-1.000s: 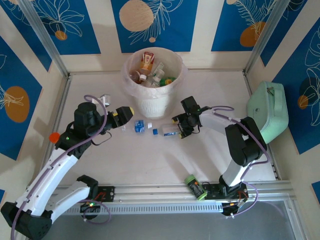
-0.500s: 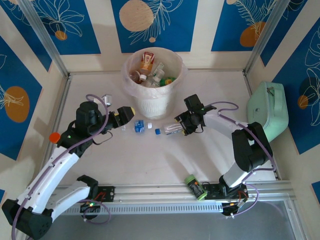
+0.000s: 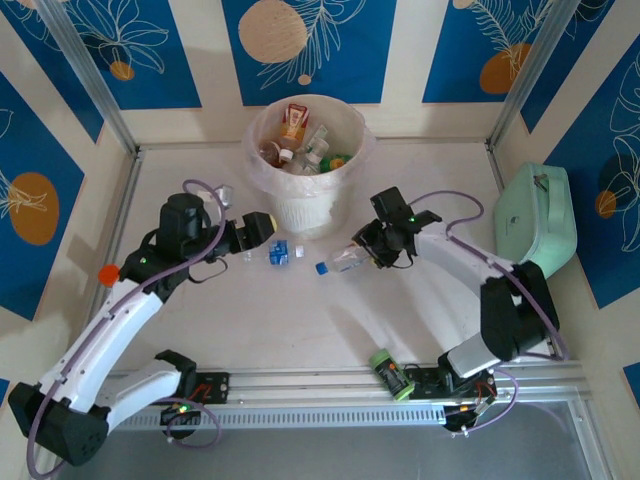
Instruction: Put the plastic bottles in the bin
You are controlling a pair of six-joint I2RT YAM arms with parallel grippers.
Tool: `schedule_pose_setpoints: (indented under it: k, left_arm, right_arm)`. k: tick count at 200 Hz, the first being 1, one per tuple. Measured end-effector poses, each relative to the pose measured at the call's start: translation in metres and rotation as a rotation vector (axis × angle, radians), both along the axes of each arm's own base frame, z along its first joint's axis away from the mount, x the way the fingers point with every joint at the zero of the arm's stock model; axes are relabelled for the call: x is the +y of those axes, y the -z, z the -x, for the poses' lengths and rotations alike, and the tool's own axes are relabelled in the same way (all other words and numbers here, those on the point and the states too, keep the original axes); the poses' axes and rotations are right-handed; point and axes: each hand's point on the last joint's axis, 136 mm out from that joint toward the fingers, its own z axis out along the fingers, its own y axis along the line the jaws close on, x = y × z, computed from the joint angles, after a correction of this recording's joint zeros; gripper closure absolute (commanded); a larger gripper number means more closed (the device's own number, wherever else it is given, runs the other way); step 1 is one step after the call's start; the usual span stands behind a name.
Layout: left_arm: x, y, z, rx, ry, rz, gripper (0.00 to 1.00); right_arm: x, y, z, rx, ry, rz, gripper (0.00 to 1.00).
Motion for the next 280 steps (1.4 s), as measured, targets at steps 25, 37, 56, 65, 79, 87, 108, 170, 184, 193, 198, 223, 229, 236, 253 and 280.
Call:
schedule_pose_setpoints:
  k: [25,37,56,65,79,87,108,170,184,193,198,223,229,236,253,280]
  left_arm:
    - [-0.006,0.004,0.001,0.016,0.04,0.006,0.07]
    - [-0.011,0.002,0.001,0.023,0.06,0.031,0.07]
    - [-0.022,-0.005,0.0,0.028,0.091,0.103,0.06]
    - [-0.027,-0.009,0.0,0.03,0.104,0.138,0.04]
    - [-0.035,-0.013,0.001,0.035,0.124,0.187,0.01]
    - [-0.039,-0.016,0.001,0.036,0.134,0.211,0.0]
    - [-0.052,-0.027,0.002,0.033,0.164,0.279,0.0]
    - [-0.072,-0.053,-0.004,0.035,0.23,0.435,0.0]
    - [-0.078,-0.06,-0.003,0.037,0.258,0.476,0.0]
    - [-0.082,-0.063,0.0,0.04,0.282,0.498,0.0]
    - [-0.085,-0.065,0.002,0.04,0.296,0.507,0.0]
    - [-0.099,-0.077,0.021,0.033,0.389,0.539,0.01]
    - [-0.102,-0.078,0.025,0.03,0.406,0.542,0.02]
    - [-0.105,-0.08,0.03,0.03,0.425,0.547,0.04]
    - [-0.108,-0.084,0.034,0.029,0.45,0.56,0.09]
    - [-0.111,-0.088,0.032,0.023,0.46,0.586,0.19]
  right_arm:
    - [-0.003,-0.045,0.008,-0.159,-0.093,0.02,0.51]
    - [-0.005,-0.067,0.013,-0.238,-0.13,0.017,0.51]
    - [-0.008,-0.102,0.02,-0.365,-0.177,0.001,0.5]
    - [-0.008,-0.116,0.024,-0.417,-0.198,-0.013,0.49]
    - [-0.004,-0.138,0.027,-0.497,-0.237,-0.053,0.49]
    - [0.0,-0.149,0.028,-0.538,-0.263,-0.082,0.48]
    - [0.013,-0.17,0.032,-0.607,-0.334,-0.155,0.49]
    - [0.054,-0.236,0.049,-0.753,-0.542,-0.417,0.48]
    - [0.059,-0.25,0.054,-0.786,-0.575,-0.453,0.48]
    - [0.06,-0.256,0.056,-0.801,-0.59,-0.47,0.48]
    - [0.061,-0.26,0.057,-0.809,-0.597,-0.478,0.48]
    - [0.065,-0.267,0.061,-0.822,-0.622,-0.514,0.48]
    - [0.066,-0.268,0.062,-0.824,-0.628,-0.521,0.48]
    - [0.067,-0.27,0.061,-0.824,-0.633,-0.527,0.48]
    - [0.07,-0.27,0.059,-0.822,-0.641,-0.533,0.48]
    - [0.071,-0.27,0.058,-0.819,-0.641,-0.532,0.48]
